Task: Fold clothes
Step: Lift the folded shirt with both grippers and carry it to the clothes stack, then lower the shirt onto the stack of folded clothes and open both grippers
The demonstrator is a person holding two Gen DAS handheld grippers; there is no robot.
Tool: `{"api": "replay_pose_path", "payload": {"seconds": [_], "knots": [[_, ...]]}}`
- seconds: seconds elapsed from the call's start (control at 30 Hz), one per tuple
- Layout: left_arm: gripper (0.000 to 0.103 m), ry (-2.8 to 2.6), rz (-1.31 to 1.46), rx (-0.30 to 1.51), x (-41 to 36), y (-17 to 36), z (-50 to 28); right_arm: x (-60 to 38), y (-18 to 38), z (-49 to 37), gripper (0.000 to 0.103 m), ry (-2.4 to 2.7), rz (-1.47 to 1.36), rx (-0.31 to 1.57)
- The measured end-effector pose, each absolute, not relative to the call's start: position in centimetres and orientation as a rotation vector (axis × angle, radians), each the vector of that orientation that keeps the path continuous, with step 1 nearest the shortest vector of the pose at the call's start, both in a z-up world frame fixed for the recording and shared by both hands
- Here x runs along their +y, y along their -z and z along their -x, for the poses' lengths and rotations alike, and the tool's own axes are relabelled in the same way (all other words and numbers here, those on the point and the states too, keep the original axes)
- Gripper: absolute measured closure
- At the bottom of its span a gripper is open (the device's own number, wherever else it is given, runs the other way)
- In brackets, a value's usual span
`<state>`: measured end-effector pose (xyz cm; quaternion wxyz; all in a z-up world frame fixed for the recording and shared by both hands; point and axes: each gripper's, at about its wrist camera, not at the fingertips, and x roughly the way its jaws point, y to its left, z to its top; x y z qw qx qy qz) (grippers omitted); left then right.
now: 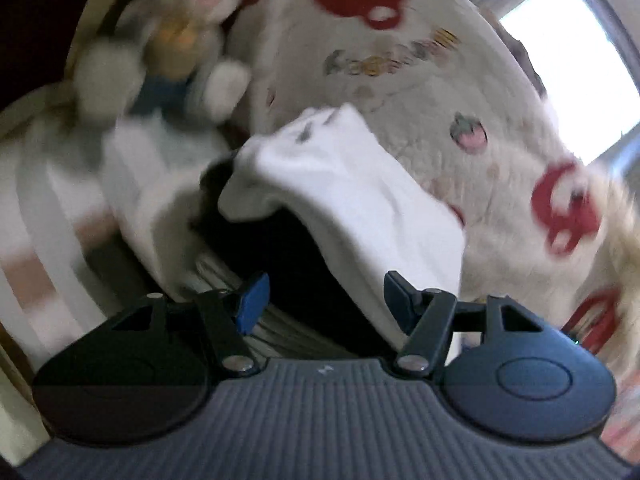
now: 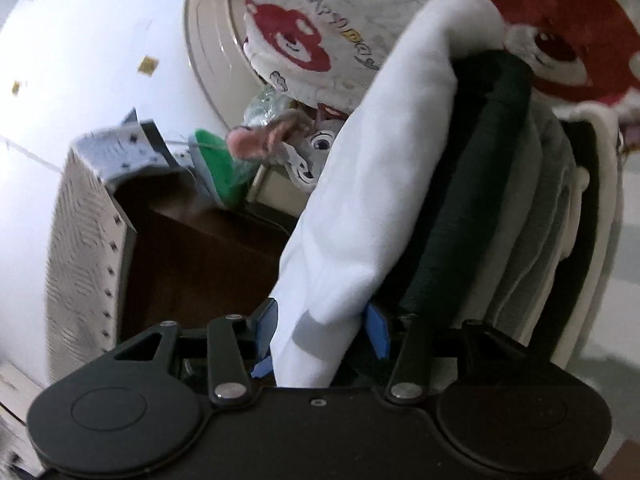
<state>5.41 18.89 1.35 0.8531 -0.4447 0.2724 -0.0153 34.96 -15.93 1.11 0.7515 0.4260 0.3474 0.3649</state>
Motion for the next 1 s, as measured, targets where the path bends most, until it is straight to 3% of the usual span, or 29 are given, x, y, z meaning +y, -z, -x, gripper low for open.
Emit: {"api": "replay_pose_path", "payload": {"seconds": [0.2, 0.37, 0.47, 0.5, 0.57, 0.6, 0.63, 0.67, 0.83, 1.0], "knots": [[0.040, -0.048, 1.135, 0.443, 20.1, 0.9, -6.4, -14.9, -2.5, -34.9, 0.043, -0.838, -0.855, 0.741], [0.040, -0.128, 1.074, 0.357, 19.9, 1.1, -8.1, -14.9, -1.7, -35.3, 0.043, -0.868, -0.965, 0.727], [0.039, -0.167, 0.915, 0.433, 19.4, 0.6, -10.9, -14.3, -0.5, -35.8, 0.042, -0.843, -1.031, 0.715], [0.039, -0.179, 0.857, 0.453, 19.2, 0.3, -11.4, -14.1, -0.1, -35.8, 0.044, -0.836, -1.051, 0.707], [0.048, -0.205, 0.696, 0.430, 18.3, -1.0, -11.5, -14.0, 0.0, -35.3, 0.081, -0.843, -1.073, 0.691], [0.058, -0.218, 0.601, 0.397, 17.8, -1.8, -11.2, -14.1, 0.0, -35.0, 0.087, -0.872, -1.110, 0.669], [0.074, -0.230, 0.506, 0.365, 17.2, -2.7, -10.9, -14.3, 0.0, -34.8, 0.087, -0.896, -1.150, 0.648], [0.082, -0.243, 0.412, 0.332, 16.7, -3.6, -10.6, -14.6, 0.2, -34.7, 0.087, -0.909, -1.198, 0.632], [0.085, -0.336, -0.035, 0.229, 12.8, -5.7, -9.2, -14.6, -0.2, -34.5, 0.089, -0.927, -1.104, 0.698], [0.081, -0.504, -0.015, 0.382, 14.1, -4.2, -8.3, -13.3, -0.6, -33.3, 0.088, -0.825, -0.875, 0.804]]}}
